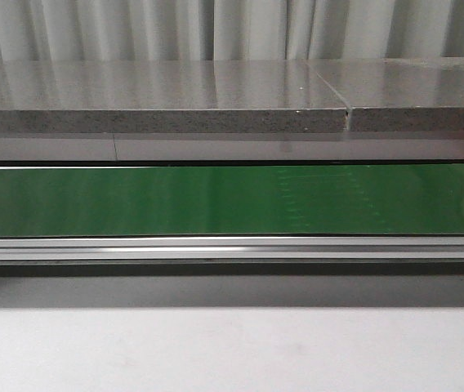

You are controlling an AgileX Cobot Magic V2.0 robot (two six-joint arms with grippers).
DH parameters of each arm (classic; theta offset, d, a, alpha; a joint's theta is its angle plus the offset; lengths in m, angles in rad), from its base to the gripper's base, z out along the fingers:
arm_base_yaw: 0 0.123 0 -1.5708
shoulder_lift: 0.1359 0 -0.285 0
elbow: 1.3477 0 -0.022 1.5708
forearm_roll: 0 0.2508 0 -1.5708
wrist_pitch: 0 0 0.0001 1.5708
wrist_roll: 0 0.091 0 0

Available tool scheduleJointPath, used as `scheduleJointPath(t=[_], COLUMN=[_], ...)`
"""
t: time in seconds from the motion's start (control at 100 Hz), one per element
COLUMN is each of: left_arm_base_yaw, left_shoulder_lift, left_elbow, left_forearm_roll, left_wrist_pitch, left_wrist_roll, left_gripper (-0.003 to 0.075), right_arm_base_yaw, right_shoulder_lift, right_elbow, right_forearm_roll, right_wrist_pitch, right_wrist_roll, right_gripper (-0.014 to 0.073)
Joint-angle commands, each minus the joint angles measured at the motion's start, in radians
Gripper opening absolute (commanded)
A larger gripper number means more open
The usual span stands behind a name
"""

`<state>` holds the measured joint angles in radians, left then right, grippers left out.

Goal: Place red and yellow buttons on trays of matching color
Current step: 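Carry the held red push-button over the belt's near end with the left gripper, then lower the red button onto the belt and open the left gripper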

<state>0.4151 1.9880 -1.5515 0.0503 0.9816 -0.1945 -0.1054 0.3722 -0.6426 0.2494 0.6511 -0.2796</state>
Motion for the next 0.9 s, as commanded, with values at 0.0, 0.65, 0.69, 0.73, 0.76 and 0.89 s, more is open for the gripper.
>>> scheduleJointPath(t=[0.0,0.65,0.69,0.73,0.76,0.89], left_arm_base_yaw=[0.001,-0.121,-0.136,-0.153,-0.165,-0.214], left_shoulder_lift=[-0.110,-0.493,-0.491,-0.490,-0.489,-0.475], left_elbow=[-0.010,0.159,0.159,0.161,0.161,0.161], left_forearm_roll=[-0.008,-0.104,-0.104,-0.104,-0.104,-0.104], left_wrist_pitch=[-0.005,-0.012,-0.004,0.000,0.000,0.000], left_wrist_roll=[0.030,0.131,0.131,0.131,0.131,0.131], left_gripper=[0.0167,0.0167,0.0167,0.0167,0.0167,0.0167], right_arm_base_yaw=[0.001,0.001,0.001,0.001,0.001,0.001], right_shoulder_lift=[0.005,0.005,0.005,0.005,0.005,0.005], right_elbow=[-0.023,-0.023,-0.023,-0.023,-0.023,-0.023], right_forearm_roll=[0.012,0.012,0.012,0.012,0.012,0.012], right_wrist_pitch=[-0.071,-0.071,-0.071,-0.071,-0.071,-0.071], right_wrist_roll=[-0.010,-0.010,-0.010,-0.010,-0.010,-0.010], right_gripper=[-0.0066,-0.0066,-0.0066,-0.0066,-0.0066,-0.0066])
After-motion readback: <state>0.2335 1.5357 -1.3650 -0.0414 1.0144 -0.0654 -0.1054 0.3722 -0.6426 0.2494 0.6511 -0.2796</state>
